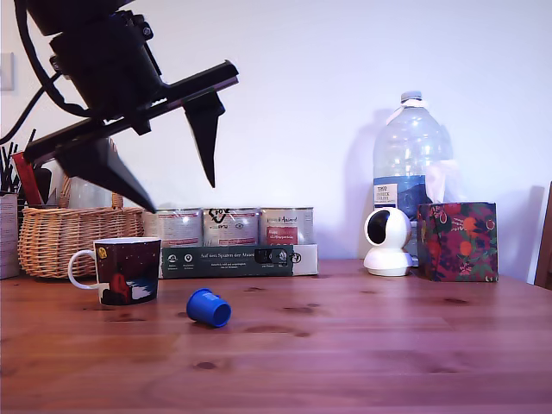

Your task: Pick up the coffee capsules from the table one by one and drop them inside the nearest coffee cup

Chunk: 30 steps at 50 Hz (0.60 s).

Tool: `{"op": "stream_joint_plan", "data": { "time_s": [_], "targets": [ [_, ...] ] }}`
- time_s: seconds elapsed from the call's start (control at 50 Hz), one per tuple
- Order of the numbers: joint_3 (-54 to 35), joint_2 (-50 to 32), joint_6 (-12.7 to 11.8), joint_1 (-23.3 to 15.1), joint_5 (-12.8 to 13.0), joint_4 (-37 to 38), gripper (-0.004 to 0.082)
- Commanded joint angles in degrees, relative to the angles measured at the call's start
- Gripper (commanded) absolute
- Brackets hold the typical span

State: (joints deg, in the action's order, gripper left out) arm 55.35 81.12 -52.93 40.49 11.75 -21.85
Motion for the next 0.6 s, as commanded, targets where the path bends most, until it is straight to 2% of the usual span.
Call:
{"op": "stream_joint_plan", "data": {
  "time_s": [0.0,0.18,0.34,0.4,0.56,0.58],
  "targets": [
    [-0.94,0.87,-1.7,0.17,0.33,0.39,0.0665],
    [-0.94,4.79,-4.61,0.79,0.28,0.57,0.0665],
    [-0.92,8.52,-5.99,0.77,0.07,2.49,0.0665],
    [-0.92,9.62,-7.52,0.61,-0.37,3.17,0.0665],
    [-0.9,11.65,-9.27,0.48,-0.48,4.37,0.0664],
    [-0.87,11.98,-10.32,0.48,-0.48,4.57,0.0662]
  ]
}}
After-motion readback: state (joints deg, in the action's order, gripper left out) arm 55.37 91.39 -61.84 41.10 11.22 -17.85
